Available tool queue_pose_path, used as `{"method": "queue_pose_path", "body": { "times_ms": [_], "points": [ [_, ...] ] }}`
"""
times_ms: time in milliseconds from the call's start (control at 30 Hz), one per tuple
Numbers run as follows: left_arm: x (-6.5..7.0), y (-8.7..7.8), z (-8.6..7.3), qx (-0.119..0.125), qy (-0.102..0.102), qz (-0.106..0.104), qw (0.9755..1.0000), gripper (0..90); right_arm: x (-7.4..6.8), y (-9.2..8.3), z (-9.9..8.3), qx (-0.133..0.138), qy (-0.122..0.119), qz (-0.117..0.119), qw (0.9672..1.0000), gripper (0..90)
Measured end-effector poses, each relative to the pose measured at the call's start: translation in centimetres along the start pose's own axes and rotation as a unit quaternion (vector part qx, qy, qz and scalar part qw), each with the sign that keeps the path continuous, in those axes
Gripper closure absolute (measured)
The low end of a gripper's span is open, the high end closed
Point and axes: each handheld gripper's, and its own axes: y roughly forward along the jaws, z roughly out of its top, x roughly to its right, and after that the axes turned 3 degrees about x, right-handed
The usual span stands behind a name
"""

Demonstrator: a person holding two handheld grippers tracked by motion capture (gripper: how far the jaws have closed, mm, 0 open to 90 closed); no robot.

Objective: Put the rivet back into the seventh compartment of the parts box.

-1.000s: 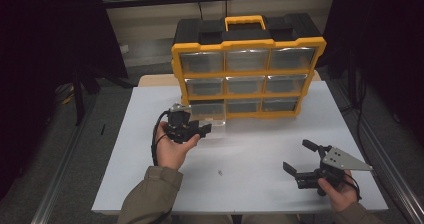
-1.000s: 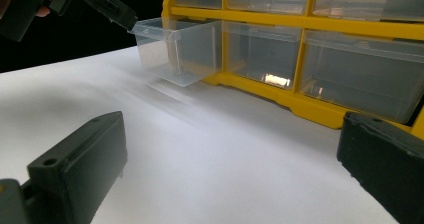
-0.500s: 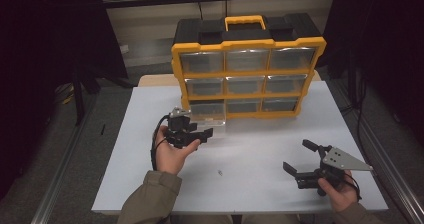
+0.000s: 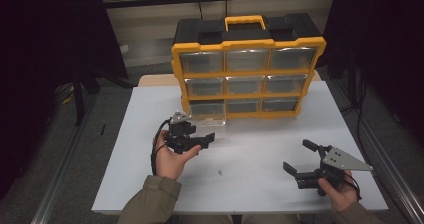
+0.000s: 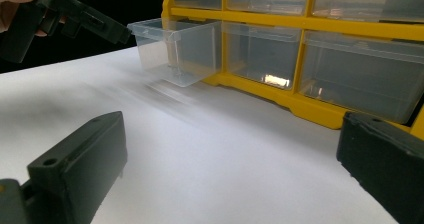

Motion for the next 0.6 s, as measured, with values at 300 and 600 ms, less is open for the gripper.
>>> {"method": "queue_pose_path", "body": {
  "times_ms": [300, 600],
  "points": [
    [-0.1, 0.1, -0.7, -0.006, 0.014, -0.008, 0.9999, 19.7, 0.0, 0.0, 0.0, 0.000, 0.000, -0.001, 1.0000, 0.0],
    [0.2, 0.4, -1.5, -0.015, 0.012, -0.010, 0.9998, 18.7, 0.0, 0.0, 0.0, 0.000, -0.002, 0.000, 1.0000, 0.0]
  ]
}}
